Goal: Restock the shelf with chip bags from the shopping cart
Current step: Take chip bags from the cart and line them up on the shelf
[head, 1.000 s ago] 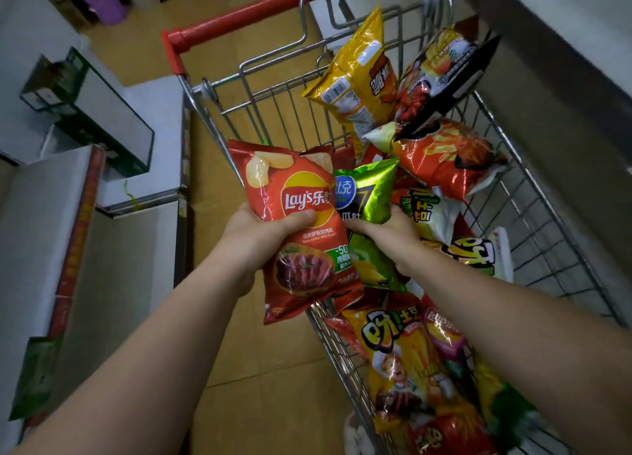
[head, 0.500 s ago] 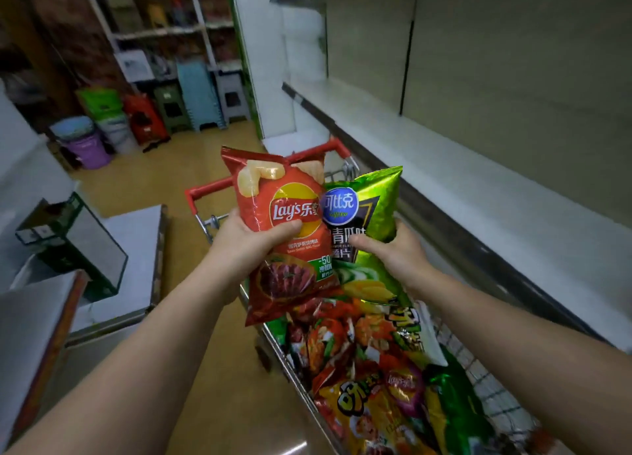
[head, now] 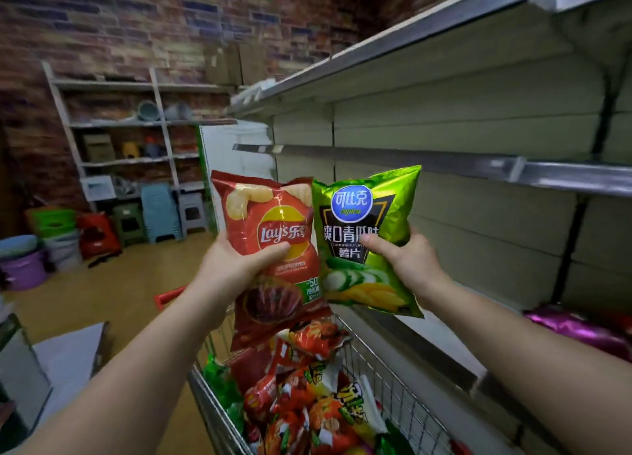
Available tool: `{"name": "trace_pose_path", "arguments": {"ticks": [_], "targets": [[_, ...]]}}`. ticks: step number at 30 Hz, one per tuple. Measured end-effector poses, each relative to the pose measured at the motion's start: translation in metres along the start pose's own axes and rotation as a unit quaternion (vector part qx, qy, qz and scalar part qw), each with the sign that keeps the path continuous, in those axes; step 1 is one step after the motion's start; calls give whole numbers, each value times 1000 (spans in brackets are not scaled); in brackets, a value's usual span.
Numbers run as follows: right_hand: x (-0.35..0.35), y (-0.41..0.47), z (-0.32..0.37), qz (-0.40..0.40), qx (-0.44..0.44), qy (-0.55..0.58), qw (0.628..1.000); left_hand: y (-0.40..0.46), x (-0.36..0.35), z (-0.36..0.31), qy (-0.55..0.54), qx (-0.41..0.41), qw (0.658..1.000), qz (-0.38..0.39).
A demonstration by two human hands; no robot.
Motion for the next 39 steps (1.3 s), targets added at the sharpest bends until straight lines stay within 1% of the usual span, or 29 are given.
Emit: {"name": "trace_pose_path", "arguments": {"ticks": [5, 9, 12, 15, 19, 21, 28, 32, 36, 39], "targets": [[67, -33, 46, -61, 37, -9, 997, -27, -31, -32, -20, -38, 997, 57], [119, -63, 75, -124, 60, -16, 990, -33, -65, -55, -37, -53, 990, 128], [159, -86, 92, -189, 69, -38, 979, -31, -97, -79, -54, -79, 977, 192], [195, -113, 105, -242, 67, -35, 967, -33, -131, -103, -69, -94, 956, 269], [234, -160, 122, -301, 61, -8, 952, -51, -175, -130, -93, -116, 917, 371], [251, -190, 131, -341, 56, -8, 938, -66, -198, -140, -104, -123, 894, 419], [304, -309, 156, -484, 36, -51, 873, -152, -267, -163, -139, -125, 801, 569], [330, -377, 171, -539, 39, -75, 838, -209, -303, -177, -134, -135, 761, 620], [365, -446, 184, -579, 35, -99, 808, -282, -337, -196, -148, -134, 718, 666], [396, -492, 194, -601, 36, -105, 791, -335, -360, -211, -163, -134, 693, 690]]}}
Point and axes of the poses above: each hand's wrist, its own y-axis towards the middle knuckle, its own x-axis out of the back of the hand, z = x × y, the point moved 3 cm from there along y, towards the middle knuckle
